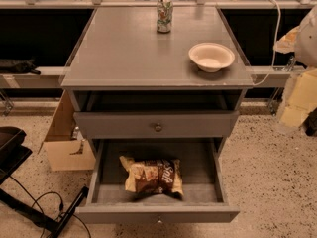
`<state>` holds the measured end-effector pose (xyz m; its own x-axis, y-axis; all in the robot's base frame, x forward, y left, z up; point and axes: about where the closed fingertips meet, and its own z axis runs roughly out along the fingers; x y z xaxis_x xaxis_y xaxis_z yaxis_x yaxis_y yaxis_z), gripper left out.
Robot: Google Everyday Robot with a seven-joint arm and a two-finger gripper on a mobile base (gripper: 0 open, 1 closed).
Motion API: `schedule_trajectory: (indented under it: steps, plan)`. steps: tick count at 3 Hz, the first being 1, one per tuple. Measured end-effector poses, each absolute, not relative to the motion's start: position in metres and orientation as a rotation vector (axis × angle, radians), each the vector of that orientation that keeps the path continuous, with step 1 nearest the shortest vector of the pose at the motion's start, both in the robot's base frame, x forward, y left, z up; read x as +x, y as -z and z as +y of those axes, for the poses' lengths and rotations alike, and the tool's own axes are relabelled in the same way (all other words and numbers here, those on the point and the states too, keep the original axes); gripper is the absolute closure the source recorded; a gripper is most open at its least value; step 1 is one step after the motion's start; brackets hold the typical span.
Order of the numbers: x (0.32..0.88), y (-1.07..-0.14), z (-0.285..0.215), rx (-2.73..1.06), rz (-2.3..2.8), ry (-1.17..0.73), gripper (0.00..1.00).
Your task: Pick brown chip bag from middle drawer and place on counter
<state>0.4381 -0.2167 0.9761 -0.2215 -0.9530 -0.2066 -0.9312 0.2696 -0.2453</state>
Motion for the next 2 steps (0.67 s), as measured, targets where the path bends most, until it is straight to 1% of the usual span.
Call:
schedule_trajectory:
  steps: [1,2]
  plan:
    - [0.438,-0.977,-0.216,-1.724,2.23,0.101,0.0]
    - [0.445,-0.975,-0.204,-1.742,2.201,0.113,0.0]
